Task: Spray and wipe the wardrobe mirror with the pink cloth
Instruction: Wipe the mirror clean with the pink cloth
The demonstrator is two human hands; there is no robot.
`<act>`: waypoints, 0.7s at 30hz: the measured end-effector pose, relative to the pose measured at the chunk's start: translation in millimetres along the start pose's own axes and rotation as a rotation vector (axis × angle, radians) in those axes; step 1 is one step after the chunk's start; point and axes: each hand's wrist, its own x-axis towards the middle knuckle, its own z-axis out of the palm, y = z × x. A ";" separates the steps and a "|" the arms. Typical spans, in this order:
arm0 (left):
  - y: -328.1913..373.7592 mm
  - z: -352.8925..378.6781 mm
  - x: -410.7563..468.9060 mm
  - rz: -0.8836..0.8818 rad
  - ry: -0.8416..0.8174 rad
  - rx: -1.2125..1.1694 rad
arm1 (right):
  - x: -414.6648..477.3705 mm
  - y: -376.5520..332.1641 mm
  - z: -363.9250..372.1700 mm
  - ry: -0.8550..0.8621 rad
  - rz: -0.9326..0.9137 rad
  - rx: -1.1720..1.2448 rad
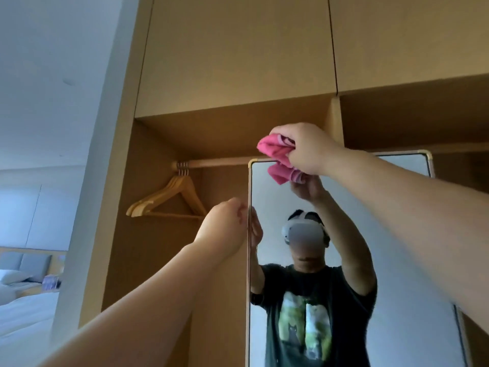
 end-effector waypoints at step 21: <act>-21.7 48.6 23.5 0.112 -0.031 -0.031 | 57.9 -5.7 34.2 -0.305 0.101 -0.263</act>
